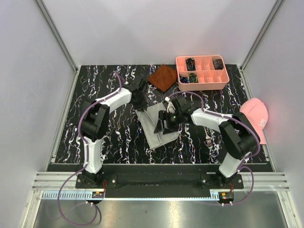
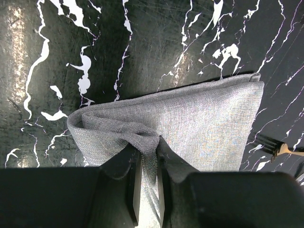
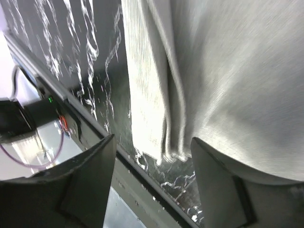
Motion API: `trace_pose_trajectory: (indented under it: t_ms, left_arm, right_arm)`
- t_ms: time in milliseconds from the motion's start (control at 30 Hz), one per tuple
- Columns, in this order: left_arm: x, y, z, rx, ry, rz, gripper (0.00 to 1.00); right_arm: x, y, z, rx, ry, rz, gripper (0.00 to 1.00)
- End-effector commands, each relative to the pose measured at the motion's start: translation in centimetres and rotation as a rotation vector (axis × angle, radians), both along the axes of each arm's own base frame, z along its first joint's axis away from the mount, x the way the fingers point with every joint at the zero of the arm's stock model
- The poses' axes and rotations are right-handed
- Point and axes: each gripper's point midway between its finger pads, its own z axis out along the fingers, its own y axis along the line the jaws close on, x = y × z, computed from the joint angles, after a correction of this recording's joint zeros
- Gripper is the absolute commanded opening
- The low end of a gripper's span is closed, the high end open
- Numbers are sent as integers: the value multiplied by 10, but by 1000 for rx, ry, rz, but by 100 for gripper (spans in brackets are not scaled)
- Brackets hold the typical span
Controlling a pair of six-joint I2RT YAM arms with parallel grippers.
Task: Fold the napkin into a case and place the utensils inside
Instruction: Fold the lower triangle-folded napkin at the center of the board.
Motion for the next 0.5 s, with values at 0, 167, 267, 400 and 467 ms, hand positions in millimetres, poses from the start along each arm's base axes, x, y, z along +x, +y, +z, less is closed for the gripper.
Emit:
trace_pose_trajectory:
  t_ms: [0,167,267,400,467]
  left_arm:
    - [22,-5,21,-10,-94,-1,18]
    - [20,-8,16,-12,-82,-14,18]
    - [21,-9,15,-16,-79,-15,18]
    - [21,-11,16,-17,-82,-21,18]
    - [22,-12,17,-17,-85,-24,18]
  right_arm:
    - [51,-9,25,9,-82,-76,75]
    - [95,-3,14,4,-70,-127,48]
    - [120,11,11,17,-82,-127,30]
    - [149,26,12,44,-113,-114,6]
    - [155,30,-3,40,-98,-108,4]
